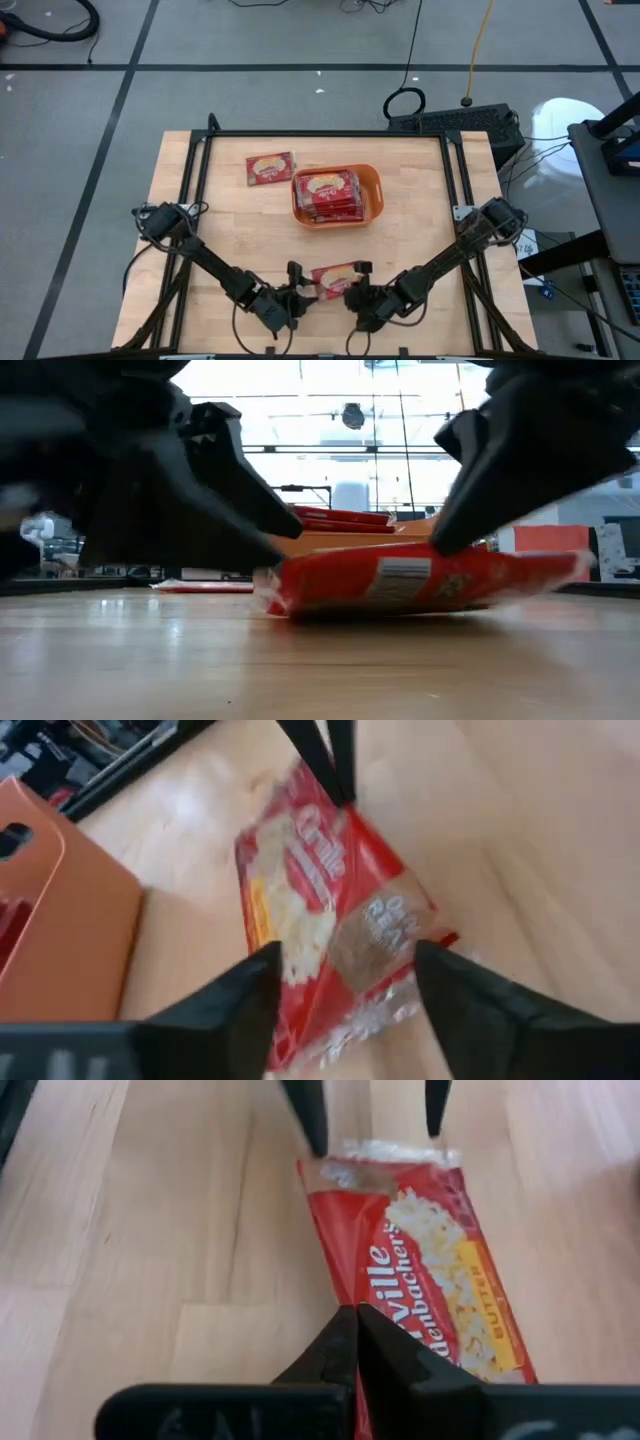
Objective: Sort popcorn bags into baskets
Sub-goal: Put the red popcorn bag into the orange bin
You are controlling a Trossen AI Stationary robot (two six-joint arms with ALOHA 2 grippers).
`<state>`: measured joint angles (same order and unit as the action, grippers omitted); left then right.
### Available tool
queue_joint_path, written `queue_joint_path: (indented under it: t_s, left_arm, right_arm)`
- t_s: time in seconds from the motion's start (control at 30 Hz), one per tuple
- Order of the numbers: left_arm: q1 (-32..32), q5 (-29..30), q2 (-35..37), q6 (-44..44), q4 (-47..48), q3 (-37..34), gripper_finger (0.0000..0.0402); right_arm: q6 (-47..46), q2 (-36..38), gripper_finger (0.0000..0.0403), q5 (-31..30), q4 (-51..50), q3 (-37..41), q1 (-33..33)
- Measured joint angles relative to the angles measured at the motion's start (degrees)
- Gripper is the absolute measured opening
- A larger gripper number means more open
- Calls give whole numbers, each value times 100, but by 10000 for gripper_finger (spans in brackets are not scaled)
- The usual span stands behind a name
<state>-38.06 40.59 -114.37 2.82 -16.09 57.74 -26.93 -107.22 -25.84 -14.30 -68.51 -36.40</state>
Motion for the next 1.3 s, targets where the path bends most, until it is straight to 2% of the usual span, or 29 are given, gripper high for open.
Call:
queue_joint_path:
  t_s: [0.17, 0.33, 0.53, 0.7, 0.83, 0.9, 1.0, 1.13, 1.3]
  left_arm:
    - [121, -84, -297, 69, -137, -11, 300]
    - [245, -308, -511, -69, -486, 10, 322]
    - [402, -530, -531, -447, -372, 13, 289]
    - [401, -610, -548, -307, -535, 6, 249]
    - [337, -620, -552, -228, -553, 5, 231]
    - [286, -623, -550, -131, -573, 4, 227]
    - [221, -624, -549, -46, -577, 4, 226]
    - [181, -615, -546, -32, -575, 4, 225]
    - [44, -616, -358, 74, -371, -21, 225]
  right_arm:
    - [-4, 103, 0, 276, -62, 0, 209]
    - [-50, 100, 0, 645, -65, 0, 393]
    - [105, 100, 15, 663, -54, 0, 165]
    - [295, -86, 79, 596, -331, -4, -40]
    - [501, -233, 130, 168, -441, -4, -89]
    - [741, -311, 147, -73, -374, -4, -94]
    - [1106, -412, 159, -117, -274, -4, -88]
    - [1225, -529, 146, 48, -245, -20, -10]
    - [1251, -588, 71, -103, -179, -24, -11]
